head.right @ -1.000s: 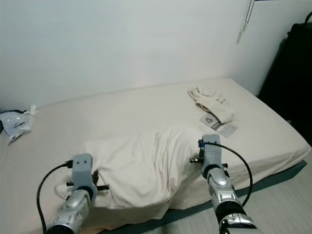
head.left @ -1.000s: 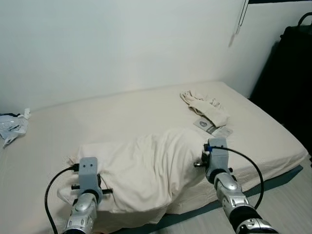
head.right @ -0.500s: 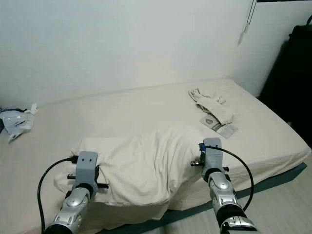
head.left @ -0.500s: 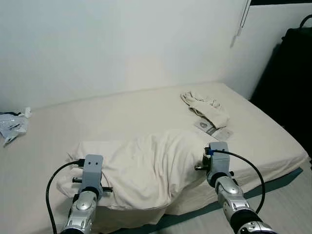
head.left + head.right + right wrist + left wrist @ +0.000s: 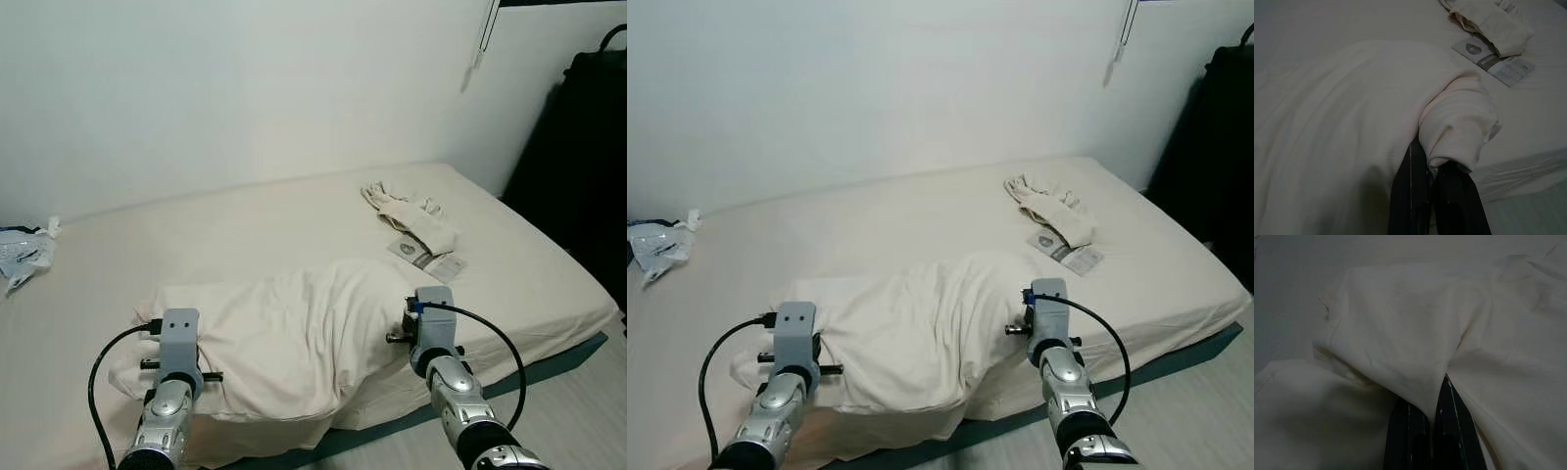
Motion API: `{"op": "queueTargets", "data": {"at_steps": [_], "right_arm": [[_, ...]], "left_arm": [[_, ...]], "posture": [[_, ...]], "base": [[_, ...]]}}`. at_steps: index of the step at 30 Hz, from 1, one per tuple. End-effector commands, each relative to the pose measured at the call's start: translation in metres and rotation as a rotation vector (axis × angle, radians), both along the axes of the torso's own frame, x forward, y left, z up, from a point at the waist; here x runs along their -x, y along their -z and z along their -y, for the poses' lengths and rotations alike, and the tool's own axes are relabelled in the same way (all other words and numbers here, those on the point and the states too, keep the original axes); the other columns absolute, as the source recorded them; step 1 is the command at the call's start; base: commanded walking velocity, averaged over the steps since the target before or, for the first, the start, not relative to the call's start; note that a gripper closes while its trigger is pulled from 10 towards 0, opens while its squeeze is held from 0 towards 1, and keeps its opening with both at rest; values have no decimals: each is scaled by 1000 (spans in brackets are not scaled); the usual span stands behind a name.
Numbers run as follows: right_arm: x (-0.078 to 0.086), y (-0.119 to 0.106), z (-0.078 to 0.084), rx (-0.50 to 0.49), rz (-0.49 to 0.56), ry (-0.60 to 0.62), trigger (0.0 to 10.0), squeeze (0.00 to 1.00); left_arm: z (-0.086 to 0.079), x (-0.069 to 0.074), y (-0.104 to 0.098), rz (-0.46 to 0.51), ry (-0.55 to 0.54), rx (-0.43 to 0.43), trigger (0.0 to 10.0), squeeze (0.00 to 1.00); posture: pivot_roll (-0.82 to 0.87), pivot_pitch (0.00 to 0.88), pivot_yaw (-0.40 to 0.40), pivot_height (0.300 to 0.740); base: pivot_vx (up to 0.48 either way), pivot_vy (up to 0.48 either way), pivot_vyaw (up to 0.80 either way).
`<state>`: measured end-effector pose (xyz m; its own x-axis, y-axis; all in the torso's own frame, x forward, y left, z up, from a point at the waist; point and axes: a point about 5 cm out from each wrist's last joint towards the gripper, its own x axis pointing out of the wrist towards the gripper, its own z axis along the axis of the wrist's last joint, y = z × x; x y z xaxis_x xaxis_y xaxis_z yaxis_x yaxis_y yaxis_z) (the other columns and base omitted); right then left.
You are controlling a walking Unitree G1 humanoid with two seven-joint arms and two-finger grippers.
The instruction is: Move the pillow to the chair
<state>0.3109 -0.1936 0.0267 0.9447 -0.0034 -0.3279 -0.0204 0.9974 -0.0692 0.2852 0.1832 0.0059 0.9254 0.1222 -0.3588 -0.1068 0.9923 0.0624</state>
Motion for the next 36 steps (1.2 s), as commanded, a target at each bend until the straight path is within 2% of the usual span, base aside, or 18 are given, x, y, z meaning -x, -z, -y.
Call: {"op": "queueTargets", "data": {"at_steps": [1,4,9,16,29,34,36], "right_arm": [[-1,0,-5,-13,9,-13,10000,0],[0,0,-3,-14,9,-7,10000,0],[0,0,0,-14,8,2,10000,0],[1,0,2,-14,5,4,10000,0],[4,4,0,-22,-8,3,10000,0],[4,4,0,-22,-9,-2,10000,0],[4,4,0,-21,-8,-4,10000,0]], "left_arm": [[1,-7,-7,23,22,-23,10000,0],[4,-7,-7,24,25,-22,10000,0],[2,-8,-5,0,-46,51,10000,0],[0,-9,-5,-16,-65,67,10000,0],[4,-9,-6,-12,-3,50,10000,0],[6,-9,-5,-17,5,52,10000,0],[8,-9,-9,27,25,34,10000,0]], "posture": [[-27,52,-3,740],[-31,52,0,740],[-36,56,-1,740],[-37,58,1,740],[-35,53,2,740],[-35,49,1,740],[-36,44,-4,740]], "base": [[0,-480,0],[0,-320,0],[0,0,0],[0,0,0],[0,0,0],[0,480,0],[0,159,0]]}}
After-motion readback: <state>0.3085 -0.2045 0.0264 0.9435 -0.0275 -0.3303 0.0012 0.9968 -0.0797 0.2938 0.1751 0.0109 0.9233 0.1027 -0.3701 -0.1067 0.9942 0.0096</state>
